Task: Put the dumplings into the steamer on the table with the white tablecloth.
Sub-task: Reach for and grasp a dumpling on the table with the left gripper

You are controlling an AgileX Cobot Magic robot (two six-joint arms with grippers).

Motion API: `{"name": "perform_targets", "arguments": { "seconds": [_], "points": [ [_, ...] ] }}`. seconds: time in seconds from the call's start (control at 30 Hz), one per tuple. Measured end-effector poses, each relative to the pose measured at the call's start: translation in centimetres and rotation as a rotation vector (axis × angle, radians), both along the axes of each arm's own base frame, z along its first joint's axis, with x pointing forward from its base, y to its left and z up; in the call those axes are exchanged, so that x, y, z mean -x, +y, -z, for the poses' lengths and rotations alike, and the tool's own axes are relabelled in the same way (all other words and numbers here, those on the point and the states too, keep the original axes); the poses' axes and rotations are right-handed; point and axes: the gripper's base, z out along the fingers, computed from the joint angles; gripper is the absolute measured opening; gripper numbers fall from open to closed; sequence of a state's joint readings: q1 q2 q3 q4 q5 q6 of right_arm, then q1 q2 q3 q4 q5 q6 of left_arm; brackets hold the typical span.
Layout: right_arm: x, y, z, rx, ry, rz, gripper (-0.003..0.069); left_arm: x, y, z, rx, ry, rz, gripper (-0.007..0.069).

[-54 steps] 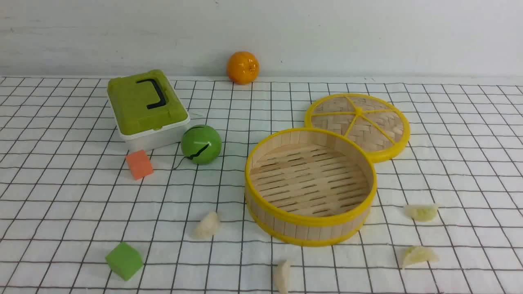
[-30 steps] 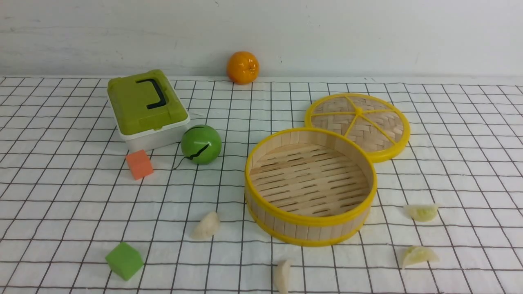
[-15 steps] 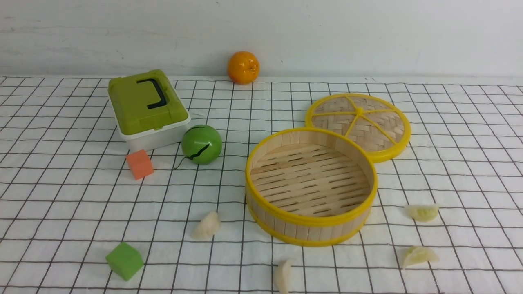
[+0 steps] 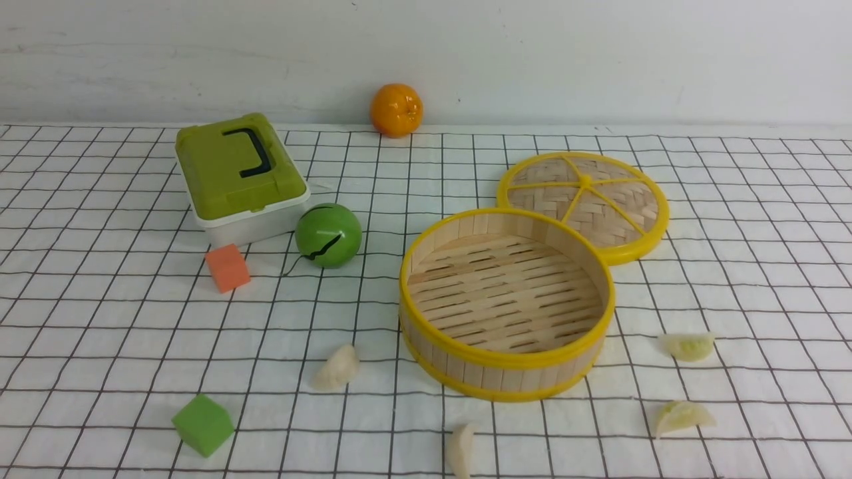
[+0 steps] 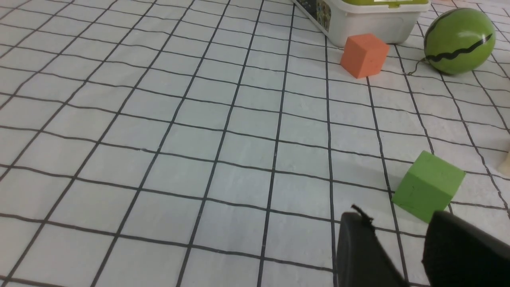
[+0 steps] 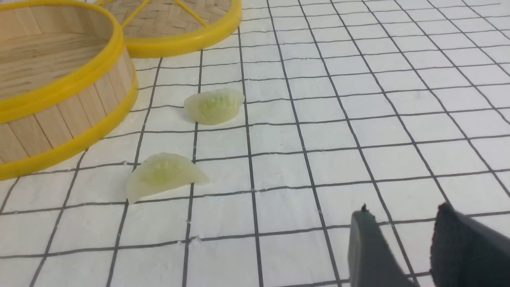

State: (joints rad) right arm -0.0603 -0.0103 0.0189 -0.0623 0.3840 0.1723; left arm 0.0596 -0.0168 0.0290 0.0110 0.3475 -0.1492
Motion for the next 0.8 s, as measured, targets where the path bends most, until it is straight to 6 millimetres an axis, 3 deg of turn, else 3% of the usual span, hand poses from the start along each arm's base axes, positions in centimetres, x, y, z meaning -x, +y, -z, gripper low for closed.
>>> {"name": "perform_targets", "arguments": {
  "seconds": [0.6, 0.7, 0.8],
  "points": [
    [0.0, 0.4, 0.0, -0.118, -0.007, -0.008, 0.0240, -0.1, 0.0, -0.4, 0.020, -0.052, -0.002, 0.0239],
    [0.0, 1.0, -0.1, -0.300, -0.015, -0.022, 0.0240, -0.3, -0.4, -1.3, 0.344, -0.159, -0.027, 0.0239],
    [0.0, 2.1, -0.2, -0.667, -0.011, -0.034, 0.0240, -0.4, -0.4, -2.5, 0.996, -0.294, -0.090, 0.0239]
  ]
}}
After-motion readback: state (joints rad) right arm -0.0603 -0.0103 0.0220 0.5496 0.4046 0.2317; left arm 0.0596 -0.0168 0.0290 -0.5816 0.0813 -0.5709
